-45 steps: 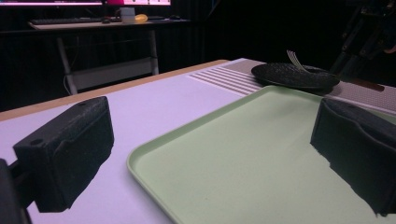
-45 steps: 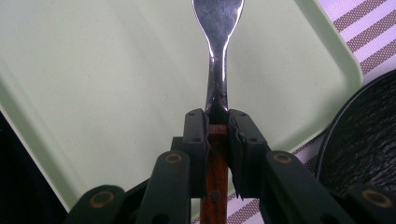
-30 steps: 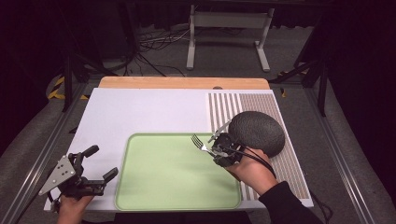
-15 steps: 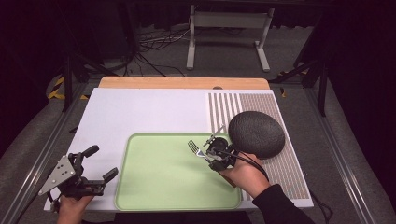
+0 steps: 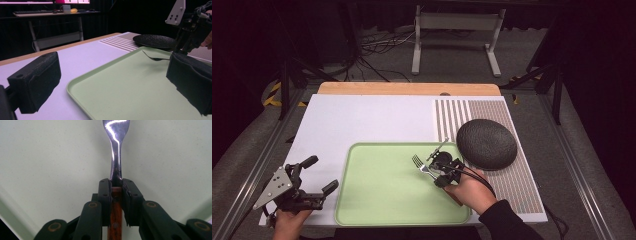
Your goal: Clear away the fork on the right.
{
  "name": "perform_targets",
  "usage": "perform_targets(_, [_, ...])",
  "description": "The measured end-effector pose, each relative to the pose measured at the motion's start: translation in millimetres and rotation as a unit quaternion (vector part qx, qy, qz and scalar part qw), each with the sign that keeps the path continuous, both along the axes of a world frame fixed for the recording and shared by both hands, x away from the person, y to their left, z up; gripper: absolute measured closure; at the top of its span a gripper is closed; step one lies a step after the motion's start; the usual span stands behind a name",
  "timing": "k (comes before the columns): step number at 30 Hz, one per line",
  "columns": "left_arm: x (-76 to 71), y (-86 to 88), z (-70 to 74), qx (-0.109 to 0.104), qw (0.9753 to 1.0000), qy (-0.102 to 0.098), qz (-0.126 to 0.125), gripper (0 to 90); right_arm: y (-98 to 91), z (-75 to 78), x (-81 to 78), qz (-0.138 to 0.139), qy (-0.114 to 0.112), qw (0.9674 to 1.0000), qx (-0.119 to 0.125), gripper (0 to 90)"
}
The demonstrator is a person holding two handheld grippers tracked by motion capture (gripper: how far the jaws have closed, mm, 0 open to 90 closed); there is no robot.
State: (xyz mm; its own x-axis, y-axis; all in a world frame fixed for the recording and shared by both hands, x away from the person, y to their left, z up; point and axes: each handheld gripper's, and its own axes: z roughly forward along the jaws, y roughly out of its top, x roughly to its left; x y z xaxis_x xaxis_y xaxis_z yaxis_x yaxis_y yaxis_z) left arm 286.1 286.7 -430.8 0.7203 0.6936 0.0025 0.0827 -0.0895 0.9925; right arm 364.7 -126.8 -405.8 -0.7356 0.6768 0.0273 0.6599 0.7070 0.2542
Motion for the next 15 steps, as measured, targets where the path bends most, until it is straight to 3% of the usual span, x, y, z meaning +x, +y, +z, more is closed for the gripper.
perform_targets(15, [-0.3, 0.0, 0.5, 0.001, 1.0000, 0.000, -0.003, 0.1, 3.1, -9.5, -1.1, 0.006, 0.006, 0.9999, -0.007, 76.9])
